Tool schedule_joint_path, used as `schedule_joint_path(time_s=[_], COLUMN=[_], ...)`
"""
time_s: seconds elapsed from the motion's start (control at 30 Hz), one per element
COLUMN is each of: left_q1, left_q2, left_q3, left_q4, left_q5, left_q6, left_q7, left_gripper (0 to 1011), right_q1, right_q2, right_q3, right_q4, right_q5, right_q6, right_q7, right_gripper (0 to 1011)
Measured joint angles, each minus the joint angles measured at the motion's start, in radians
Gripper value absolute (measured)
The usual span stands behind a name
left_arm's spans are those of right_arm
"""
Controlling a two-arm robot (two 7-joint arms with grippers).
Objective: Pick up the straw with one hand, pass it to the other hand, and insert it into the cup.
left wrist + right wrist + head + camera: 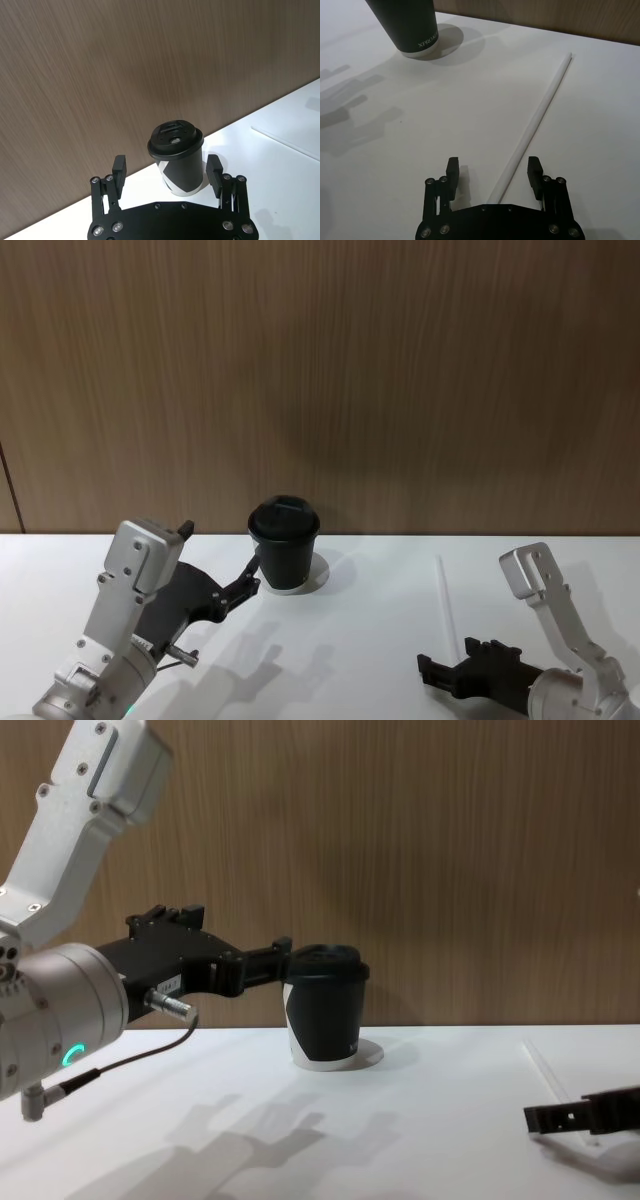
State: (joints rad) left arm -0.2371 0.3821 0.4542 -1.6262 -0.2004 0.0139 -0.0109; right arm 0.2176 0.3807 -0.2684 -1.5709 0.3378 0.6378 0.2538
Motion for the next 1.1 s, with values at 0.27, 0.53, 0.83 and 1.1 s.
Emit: schedule_joint_path(time_s=[0.27, 0.53, 0.83, 1.1], left_q1=[0.000, 0.000, 0.000, 0.000], left_q2=[0.000, 0.000, 0.000, 0.000], left_q3=[0.000, 0.000, 0.000, 0.000], left_q4=[0.000, 0.000, 0.000, 0.000], left_q5=[0.000, 0.000, 0.000, 0.000], left_q6=[0.000, 0.000, 0.000, 0.000], left_q7=[0.000, 0.000, 0.000, 0.000], left_gripper=[1002, 1002, 1002, 1002], right_q1=[0.002, 0.002, 0.003, 0.003], right_q2=[-0.001, -0.002, -0.003, -0.003], right_q3=[0.001, 0.001, 0.001, 0.001], right_q4=[0.001, 0.002, 0.002, 0.002], right_q5=[-0.001, -0.002, -0.002, -0.002], right_q6=[0.004, 0.006, 0.007, 0.007], right_q7=[0.001, 0.001, 0.002, 0.001], right_gripper=[660, 393, 125, 0])
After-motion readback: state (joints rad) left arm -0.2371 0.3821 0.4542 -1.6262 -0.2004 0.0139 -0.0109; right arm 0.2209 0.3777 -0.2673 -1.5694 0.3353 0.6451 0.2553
